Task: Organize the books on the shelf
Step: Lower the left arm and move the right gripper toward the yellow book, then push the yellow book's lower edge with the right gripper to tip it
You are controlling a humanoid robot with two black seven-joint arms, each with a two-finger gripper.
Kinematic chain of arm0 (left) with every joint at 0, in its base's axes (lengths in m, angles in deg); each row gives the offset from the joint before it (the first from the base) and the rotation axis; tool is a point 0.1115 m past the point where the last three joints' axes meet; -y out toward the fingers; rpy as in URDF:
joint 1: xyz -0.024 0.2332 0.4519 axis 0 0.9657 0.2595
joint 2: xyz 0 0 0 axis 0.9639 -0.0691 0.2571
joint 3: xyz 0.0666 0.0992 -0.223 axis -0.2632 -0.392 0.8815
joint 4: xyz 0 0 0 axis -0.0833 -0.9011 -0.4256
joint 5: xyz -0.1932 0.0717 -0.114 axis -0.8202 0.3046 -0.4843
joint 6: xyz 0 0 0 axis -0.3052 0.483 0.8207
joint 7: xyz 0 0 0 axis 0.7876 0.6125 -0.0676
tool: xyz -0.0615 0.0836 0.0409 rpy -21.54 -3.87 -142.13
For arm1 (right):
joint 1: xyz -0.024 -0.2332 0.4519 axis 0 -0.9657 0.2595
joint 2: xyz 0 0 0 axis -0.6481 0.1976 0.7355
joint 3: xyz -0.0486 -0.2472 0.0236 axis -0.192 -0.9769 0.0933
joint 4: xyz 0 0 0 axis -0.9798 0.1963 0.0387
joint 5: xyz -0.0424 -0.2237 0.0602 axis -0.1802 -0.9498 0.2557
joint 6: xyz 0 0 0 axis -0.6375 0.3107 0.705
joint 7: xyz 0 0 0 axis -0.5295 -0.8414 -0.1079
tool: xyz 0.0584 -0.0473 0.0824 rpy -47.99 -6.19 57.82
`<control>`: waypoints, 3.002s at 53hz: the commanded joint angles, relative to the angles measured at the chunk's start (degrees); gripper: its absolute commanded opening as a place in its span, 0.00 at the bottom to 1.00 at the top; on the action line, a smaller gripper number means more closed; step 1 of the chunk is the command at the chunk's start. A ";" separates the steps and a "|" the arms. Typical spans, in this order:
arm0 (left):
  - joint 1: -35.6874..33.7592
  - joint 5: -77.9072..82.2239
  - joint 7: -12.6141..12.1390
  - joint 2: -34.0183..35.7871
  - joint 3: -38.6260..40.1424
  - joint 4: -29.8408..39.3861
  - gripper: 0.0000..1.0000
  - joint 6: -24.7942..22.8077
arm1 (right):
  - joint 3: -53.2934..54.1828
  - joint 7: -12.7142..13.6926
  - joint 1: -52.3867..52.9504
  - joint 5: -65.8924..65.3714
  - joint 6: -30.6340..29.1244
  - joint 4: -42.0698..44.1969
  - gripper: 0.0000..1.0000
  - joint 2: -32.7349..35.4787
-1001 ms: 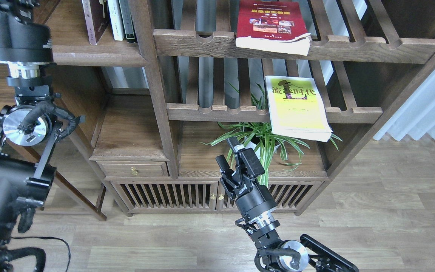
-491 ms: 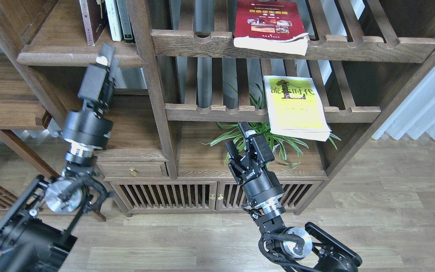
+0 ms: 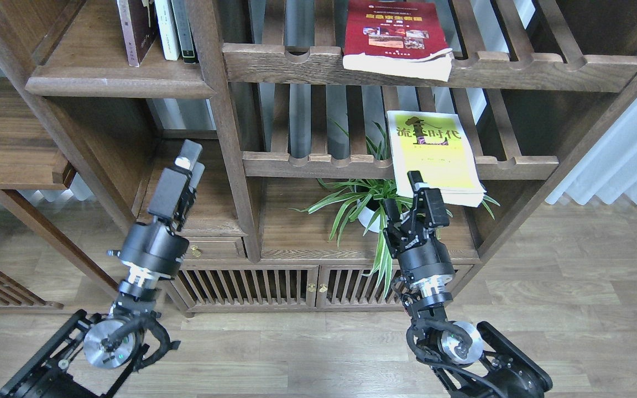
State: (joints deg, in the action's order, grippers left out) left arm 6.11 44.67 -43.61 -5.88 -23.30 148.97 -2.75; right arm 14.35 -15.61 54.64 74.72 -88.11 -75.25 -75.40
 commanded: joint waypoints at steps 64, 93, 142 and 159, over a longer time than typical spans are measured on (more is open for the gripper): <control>-1.48 0.00 -0.81 -1.95 -5.85 -5.49 1.00 0.00 | 5.47 3.58 12.72 3.83 10.69 18.23 0.94 0.00; -1.66 0.08 -5.20 -1.68 -7.25 -5.66 1.00 0.00 | 6.97 3.66 14.21 4.00 10.69 18.58 0.68 0.00; -1.22 0.08 -5.29 -1.59 -7.34 -5.84 1.00 0.00 | 7.06 3.40 15.00 4.18 9.63 20.87 0.06 0.00; -0.95 -0.27 -5.38 -1.33 -7.34 -7.86 1.00 0.00 | 7.06 3.49 15.01 4.18 7.00 20.61 0.04 0.00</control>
State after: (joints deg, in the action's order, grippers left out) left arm 5.05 44.76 -48.95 -7.20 -30.65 142.59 -2.74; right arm 21.40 -12.21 69.73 78.84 -78.91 -54.31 -75.40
